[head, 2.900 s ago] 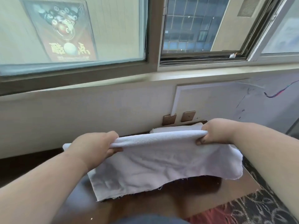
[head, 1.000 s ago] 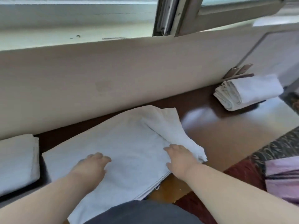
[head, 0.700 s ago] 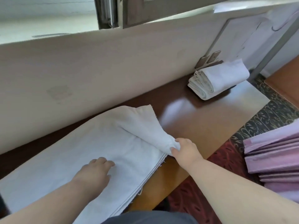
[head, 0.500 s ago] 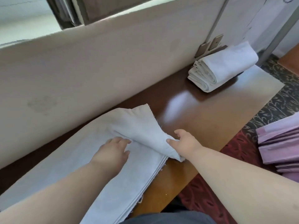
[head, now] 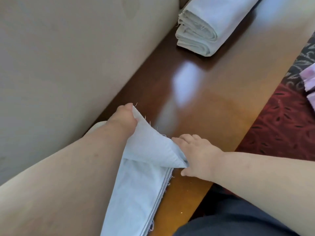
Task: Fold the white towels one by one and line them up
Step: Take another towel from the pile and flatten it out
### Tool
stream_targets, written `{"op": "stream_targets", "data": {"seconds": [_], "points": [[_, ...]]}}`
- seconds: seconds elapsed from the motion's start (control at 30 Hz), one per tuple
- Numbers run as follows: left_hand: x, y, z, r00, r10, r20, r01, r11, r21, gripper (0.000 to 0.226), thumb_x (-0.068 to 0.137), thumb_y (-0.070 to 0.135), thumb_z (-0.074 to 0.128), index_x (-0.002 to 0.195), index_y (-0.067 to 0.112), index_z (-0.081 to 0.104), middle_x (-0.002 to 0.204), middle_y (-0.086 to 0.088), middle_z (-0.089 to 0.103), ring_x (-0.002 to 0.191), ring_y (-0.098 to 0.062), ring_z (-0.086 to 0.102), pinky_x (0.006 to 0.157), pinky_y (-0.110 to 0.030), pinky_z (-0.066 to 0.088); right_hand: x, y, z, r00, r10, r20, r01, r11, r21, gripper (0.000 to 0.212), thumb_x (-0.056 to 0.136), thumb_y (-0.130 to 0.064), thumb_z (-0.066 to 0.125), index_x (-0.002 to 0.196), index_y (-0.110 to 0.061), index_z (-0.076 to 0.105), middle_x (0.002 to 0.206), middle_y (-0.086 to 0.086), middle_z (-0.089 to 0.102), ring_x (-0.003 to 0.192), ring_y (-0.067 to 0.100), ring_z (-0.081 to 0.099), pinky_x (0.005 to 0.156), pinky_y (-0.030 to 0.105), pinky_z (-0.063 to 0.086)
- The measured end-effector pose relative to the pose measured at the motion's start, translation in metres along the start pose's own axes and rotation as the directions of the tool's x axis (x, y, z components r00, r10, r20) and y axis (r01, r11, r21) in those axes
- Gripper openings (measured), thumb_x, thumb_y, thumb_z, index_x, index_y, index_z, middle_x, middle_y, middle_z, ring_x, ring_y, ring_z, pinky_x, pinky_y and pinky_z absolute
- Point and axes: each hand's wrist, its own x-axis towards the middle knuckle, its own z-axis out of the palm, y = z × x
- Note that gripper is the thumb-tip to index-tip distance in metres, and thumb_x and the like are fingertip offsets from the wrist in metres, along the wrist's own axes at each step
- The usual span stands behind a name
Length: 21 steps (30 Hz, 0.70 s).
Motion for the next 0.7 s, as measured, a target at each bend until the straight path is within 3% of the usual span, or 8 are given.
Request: {"op": "stream_targets", "data": {"seconds": [0.13, 0.2, 0.27, 0.37, 0.47, 0.57, 0.63, 0.7], "points": [[0.013, 0.012, 0.004, 0.998, -0.068, -0.014, 0.068, 0.997, 0.039, 0.050, 0.089, 0.031, 0.063, 0.135, 0.018, 0.051, 0.123, -0.013, 0.053, 0.101, -0.032, 0.059, 0.085, -0.037, 0.049, 0.005, 0.003, 0.000, 0.988, 0.041, -0.147, 0.005, 0.954, 0.300, 0.047, 0.087, -0.041, 0.056, 0.131, -0.037, 0.040, 0.108, -0.008, 0.058, 0.098, 0.017, 0.059, 0.082, 0.037, 0.053], [0.010, 0.009, 0.005, 0.995, -0.040, -0.087, 0.045, 0.998, 0.051, 0.028, 0.091, 0.035, 0.057, 0.112, 0.018, 0.064, 0.106, -0.011, 0.055, 0.081, -0.028, 0.057, 0.071, -0.033, 0.045, 0.002, 0.009, -0.004, 0.994, 0.068, -0.083, -0.026, 0.903, 0.428, 0.037, 0.085, -0.044, 0.053, 0.120, -0.042, 0.040, 0.087, -0.008, 0.064, 0.076, 0.013, 0.063, 0.066, 0.036, 0.055], [0.001, 0.005, 0.006, 0.975, -0.023, -0.223, -0.004, 0.993, -0.122, 0.019, 0.092, 0.037, 0.056, 0.102, 0.022, 0.064, 0.103, -0.008, 0.057, 0.075, -0.025, 0.058, 0.064, -0.029, 0.040, -0.002, 0.017, -0.006, 0.991, 0.127, 0.048, -0.130, 0.789, 0.601, 0.026, 0.080, -0.047, 0.054, 0.106, -0.042, 0.049, 0.077, -0.006, 0.068, 0.065, 0.010, 0.065, 0.055, 0.028, 0.053], [-0.003, 0.006, -0.002, 0.913, 0.019, -0.408, -0.164, 0.932, -0.324, 0.012, 0.089, 0.034, 0.062, 0.092, 0.023, 0.063, 0.090, -0.001, 0.064, 0.072, -0.020, 0.060, 0.057, -0.026, 0.038, -0.008, 0.028, -0.011, 0.926, 0.189, 0.326, -0.377, 0.475, 0.795, 0.027, 0.085, -0.048, 0.058, 0.104, -0.029, 0.062, 0.068, -0.002, 0.070, 0.055, 0.011, 0.063, 0.051, 0.024, 0.049], [0.006, 0.018, -0.014, 0.907, 0.046, -0.419, -0.200, 0.922, -0.331, 0.015, 0.088, 0.036, 0.064, 0.093, 0.023, 0.059, 0.088, 0.002, 0.064, 0.075, -0.021, 0.058, 0.065, -0.029, 0.039, -0.016, 0.048, -0.022, 0.870, 0.091, 0.484, -0.492, 0.223, 0.842, 0.062, 0.081, -0.072, 0.054, 0.119, -0.023, 0.057, 0.090, -0.001, 0.077, 0.071, 0.016, 0.073, 0.059, 0.030, 0.055], [0.019, 0.024, -0.013, 0.913, 0.011, -0.408, -0.166, 0.923, -0.347, 0.018, 0.089, 0.034, 0.064, 0.096, 0.020, 0.056, 0.088, 0.000, 0.062, 0.078, -0.022, 0.055, 0.068, -0.028, 0.035, -0.022, 0.054, -0.026, 0.890, 0.161, 0.427, -0.454, 0.396, 0.798, 0.075, 0.064, -0.080, 0.062, 0.122, -0.033, 0.053, 0.099, -0.008, 0.076, 0.079, 0.012, 0.075, 0.061, 0.028, 0.056], [0.025, 0.025, -0.009, 0.915, -0.024, -0.404, -0.138, 0.919, -0.369, 0.019, 0.089, 0.033, 0.064, 0.098, 0.019, 0.056, 0.088, -0.001, 0.061, 0.078, -0.023, 0.055, 0.069, -0.028, 0.035, -0.019, 0.048, -0.018, 0.913, 0.297, 0.281, -0.401, 0.516, 0.757, 0.047, 0.074, -0.069, 0.067, 0.106, -0.034, 0.064, 0.083, -0.008, 0.075, 0.059, 0.004, 0.069, 0.051, 0.021, 0.051], [0.027, 0.026, -0.007, 0.911, -0.060, -0.409, -0.121, 0.908, -0.401, 0.020, 0.089, 0.032, 0.064, 0.101, 0.017, 0.056, 0.089, -0.002, 0.061, 0.079, -0.024, 0.055, 0.070, -0.029, 0.037, -0.016, 0.044, -0.010, 0.887, 0.387, 0.252, -0.403, 0.384, 0.831, 0.025, 0.089, -0.053, 0.064, 0.095, -0.029, 0.067, 0.071, -0.007, 0.072, 0.048, 0.005, 0.063, 0.046, 0.021, 0.048]]}}
